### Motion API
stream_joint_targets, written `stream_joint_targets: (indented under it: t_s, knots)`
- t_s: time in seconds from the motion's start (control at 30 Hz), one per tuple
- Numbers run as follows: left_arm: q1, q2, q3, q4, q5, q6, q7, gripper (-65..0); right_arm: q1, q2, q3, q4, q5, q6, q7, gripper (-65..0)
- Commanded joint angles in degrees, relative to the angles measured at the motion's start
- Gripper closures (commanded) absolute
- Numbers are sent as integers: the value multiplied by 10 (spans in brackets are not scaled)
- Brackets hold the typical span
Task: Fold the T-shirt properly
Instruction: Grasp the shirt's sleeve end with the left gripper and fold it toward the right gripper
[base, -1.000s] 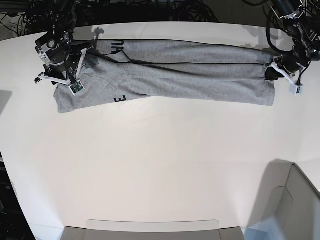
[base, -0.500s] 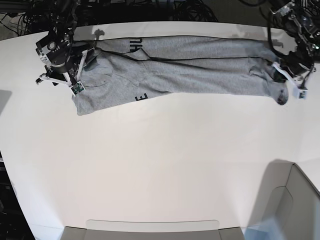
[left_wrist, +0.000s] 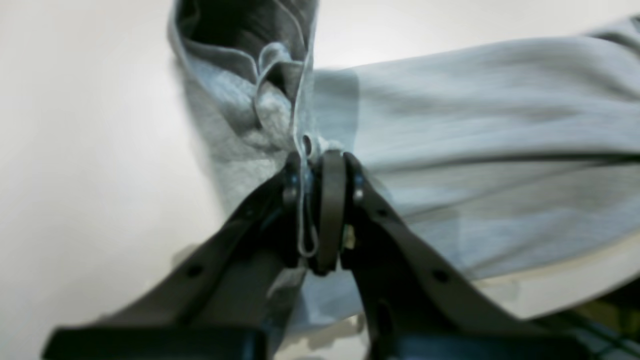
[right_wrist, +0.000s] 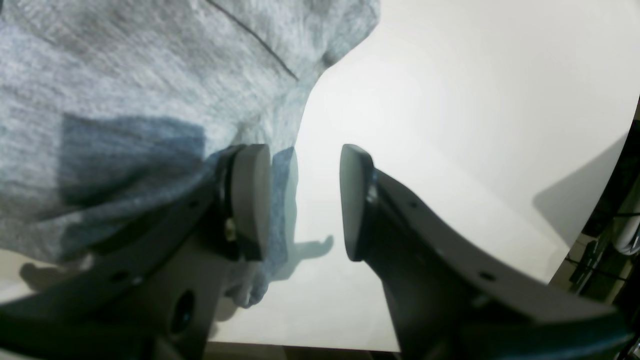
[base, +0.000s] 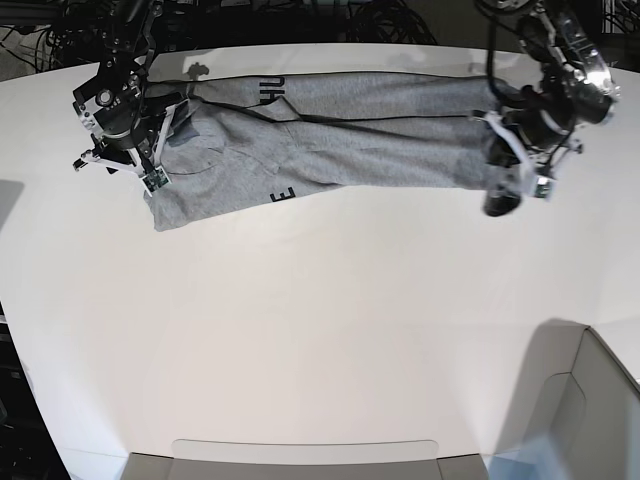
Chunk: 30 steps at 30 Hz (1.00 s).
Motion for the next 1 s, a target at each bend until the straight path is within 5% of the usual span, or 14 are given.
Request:
stream_joint_targets:
  t_s: [0.0,0.2,0.6,0.97]
  knots:
    - [-3,2,18,10,-13,-1,-8,0,6,3,0,9,3,6,3,-232]
    - [-6,45,96,19,-12,-1,-8,0,6,3,0,9,3,6,3,-232]
    - [36,53,249,17,-13,-1,-29,0,5,3,0,9,1,6,3,-232]
    - [37,55,263,10,-13,55,-76,0,3,3,0,9,1,6,3,-232]
